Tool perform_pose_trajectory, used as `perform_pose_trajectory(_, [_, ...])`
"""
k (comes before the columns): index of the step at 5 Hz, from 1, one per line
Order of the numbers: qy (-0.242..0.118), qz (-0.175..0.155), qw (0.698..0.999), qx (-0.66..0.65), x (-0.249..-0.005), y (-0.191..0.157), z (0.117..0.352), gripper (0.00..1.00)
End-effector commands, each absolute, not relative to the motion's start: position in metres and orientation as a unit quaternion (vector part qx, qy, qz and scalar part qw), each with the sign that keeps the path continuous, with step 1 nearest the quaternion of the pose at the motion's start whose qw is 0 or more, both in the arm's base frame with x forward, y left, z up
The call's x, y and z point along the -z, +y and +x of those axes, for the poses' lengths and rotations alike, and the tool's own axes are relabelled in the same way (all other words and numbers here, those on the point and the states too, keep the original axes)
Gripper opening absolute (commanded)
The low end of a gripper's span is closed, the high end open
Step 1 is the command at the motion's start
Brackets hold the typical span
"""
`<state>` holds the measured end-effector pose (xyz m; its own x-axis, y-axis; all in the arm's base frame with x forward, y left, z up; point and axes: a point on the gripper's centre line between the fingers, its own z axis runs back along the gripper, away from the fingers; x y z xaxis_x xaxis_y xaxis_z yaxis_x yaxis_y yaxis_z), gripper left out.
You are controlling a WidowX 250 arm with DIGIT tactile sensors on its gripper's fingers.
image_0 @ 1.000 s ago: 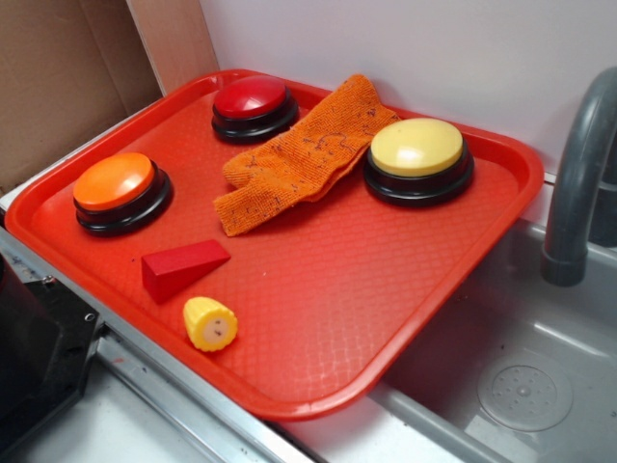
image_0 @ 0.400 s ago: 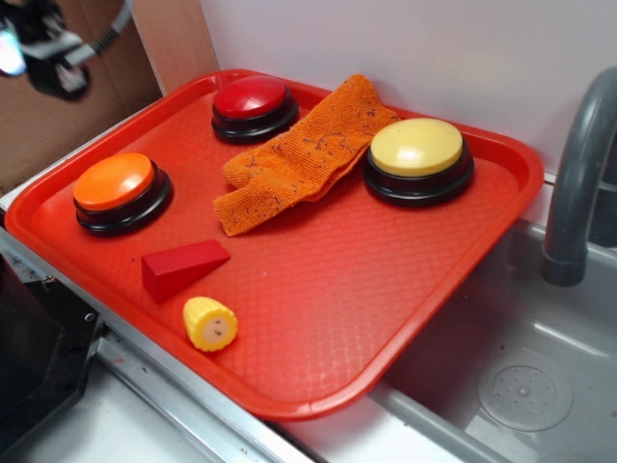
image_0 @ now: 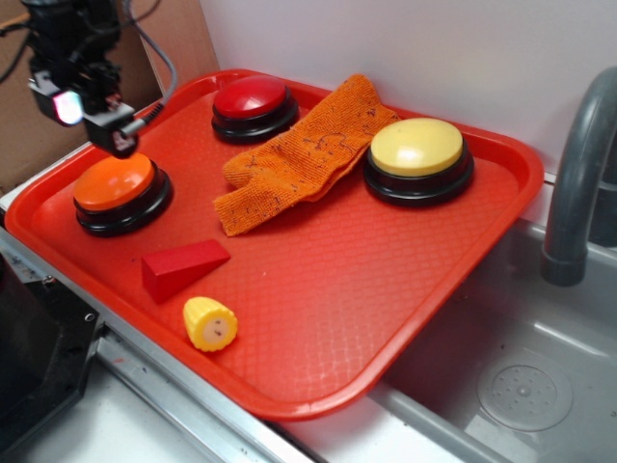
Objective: Push the orange button.
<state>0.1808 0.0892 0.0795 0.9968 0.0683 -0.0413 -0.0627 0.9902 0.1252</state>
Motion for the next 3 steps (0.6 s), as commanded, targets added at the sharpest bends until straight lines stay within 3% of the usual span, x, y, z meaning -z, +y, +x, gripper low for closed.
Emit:
perform_pose_trajectory(1, [-0.014, 0.039, 0.999, -0.004, -0.039, 0.092, 0.204, 1.0])
perform_pose_trajectory(2, [-0.006, 0.032, 0.999, -0.016, -0.035, 0.09, 0.196, 1.0])
perform_pose_trajectory(3, [-0.012, 0.038, 0.999, -0.012, -0.056, 0.091, 0.192, 1.0])
